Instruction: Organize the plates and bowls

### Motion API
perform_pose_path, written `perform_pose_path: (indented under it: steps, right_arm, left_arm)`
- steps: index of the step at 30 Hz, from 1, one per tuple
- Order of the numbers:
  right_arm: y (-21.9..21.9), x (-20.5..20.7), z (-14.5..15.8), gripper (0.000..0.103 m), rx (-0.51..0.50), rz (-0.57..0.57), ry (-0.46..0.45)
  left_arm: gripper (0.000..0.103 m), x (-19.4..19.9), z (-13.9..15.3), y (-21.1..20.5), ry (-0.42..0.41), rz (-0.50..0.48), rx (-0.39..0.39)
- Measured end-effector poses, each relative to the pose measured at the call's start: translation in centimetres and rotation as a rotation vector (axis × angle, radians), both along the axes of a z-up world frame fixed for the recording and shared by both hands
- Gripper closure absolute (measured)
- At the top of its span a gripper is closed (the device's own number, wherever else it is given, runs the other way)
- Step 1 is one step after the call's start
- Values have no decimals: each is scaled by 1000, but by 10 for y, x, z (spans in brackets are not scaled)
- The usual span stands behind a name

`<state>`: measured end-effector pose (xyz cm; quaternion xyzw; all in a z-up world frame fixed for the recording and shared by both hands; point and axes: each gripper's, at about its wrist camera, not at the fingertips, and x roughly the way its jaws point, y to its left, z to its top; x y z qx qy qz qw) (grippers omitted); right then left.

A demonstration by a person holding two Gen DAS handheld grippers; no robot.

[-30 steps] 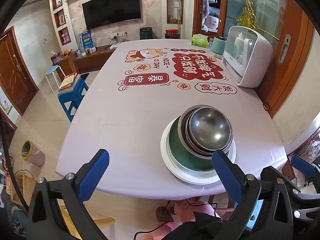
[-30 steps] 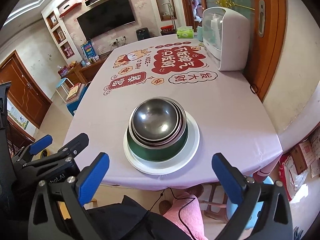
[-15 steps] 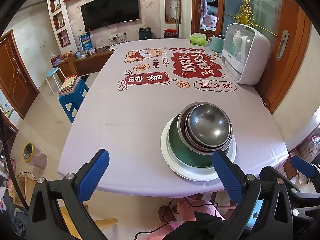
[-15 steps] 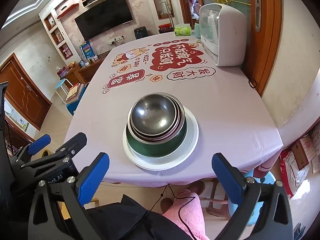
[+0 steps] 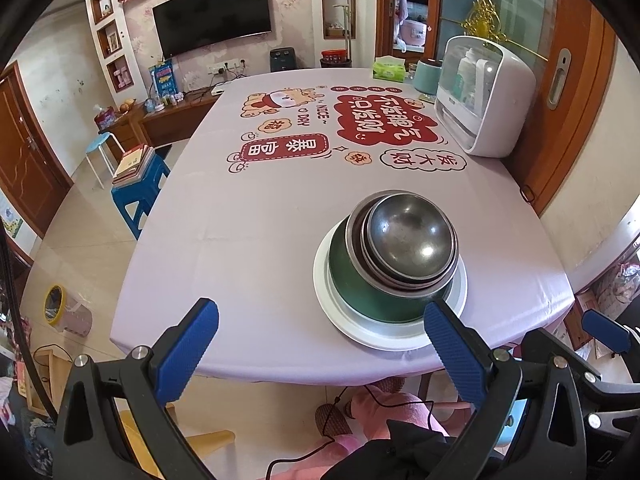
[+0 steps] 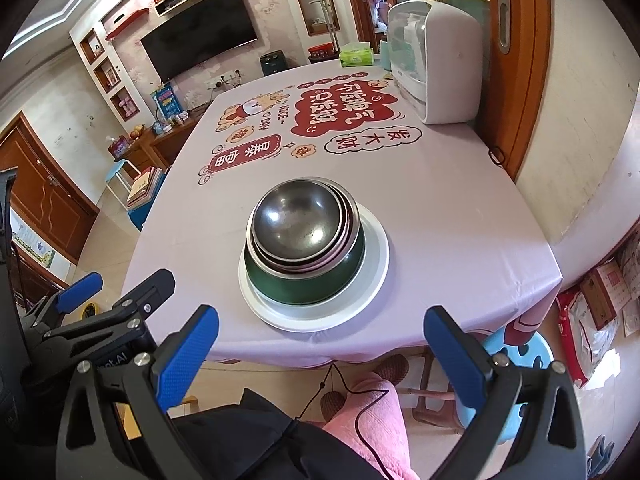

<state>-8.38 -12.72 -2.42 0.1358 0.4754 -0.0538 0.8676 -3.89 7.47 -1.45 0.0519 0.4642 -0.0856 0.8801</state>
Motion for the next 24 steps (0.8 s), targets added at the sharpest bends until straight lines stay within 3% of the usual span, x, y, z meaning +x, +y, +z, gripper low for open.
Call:
perform_pose_path:
  steps: [24]
  right_arm:
    - [-8, -6, -2, 0, -1, -16, 16]
  left_arm:
    - [1, 2, -7, -9, 26, -29, 4]
